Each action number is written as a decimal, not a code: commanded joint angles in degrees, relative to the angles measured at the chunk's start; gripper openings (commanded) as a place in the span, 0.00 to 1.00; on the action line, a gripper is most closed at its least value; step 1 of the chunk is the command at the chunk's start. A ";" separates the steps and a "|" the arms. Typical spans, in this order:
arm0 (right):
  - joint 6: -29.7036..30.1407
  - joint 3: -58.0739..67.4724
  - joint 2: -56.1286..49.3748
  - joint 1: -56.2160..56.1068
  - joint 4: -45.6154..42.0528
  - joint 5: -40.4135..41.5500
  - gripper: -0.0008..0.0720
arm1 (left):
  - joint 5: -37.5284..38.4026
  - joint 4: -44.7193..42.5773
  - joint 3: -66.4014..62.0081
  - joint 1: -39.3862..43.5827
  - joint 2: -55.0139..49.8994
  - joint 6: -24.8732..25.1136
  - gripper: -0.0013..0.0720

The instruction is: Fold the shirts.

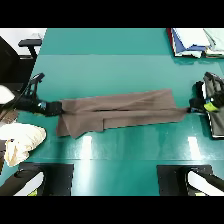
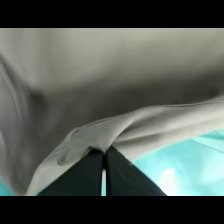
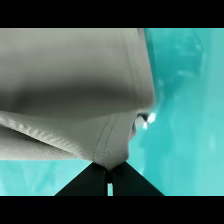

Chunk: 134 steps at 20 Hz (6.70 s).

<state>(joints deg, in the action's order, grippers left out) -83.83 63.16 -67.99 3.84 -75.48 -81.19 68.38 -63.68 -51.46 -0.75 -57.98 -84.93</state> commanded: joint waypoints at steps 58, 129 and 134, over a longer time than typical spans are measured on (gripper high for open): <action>11.23 34.32 -12.52 -36.57 37.00 12.52 0.04 | -12.41 3.30 -36.22 20.68 -34.14 -2.67 0.05; 3.39 29.22 -13.29 29.35 26.36 32.83 0.04 | -9.35 -2.69 -36.02 15.50 -4.04 -3.63 0.05; 4.70 38.75 -12.87 29.40 24.28 25.38 0.04 | -9.33 -2.69 -36.02 15.47 -4.04 -3.61 0.05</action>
<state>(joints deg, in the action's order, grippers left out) -80.27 97.49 -81.14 33.23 -49.87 -51.83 59.02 -66.37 -87.48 14.70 -62.06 -88.53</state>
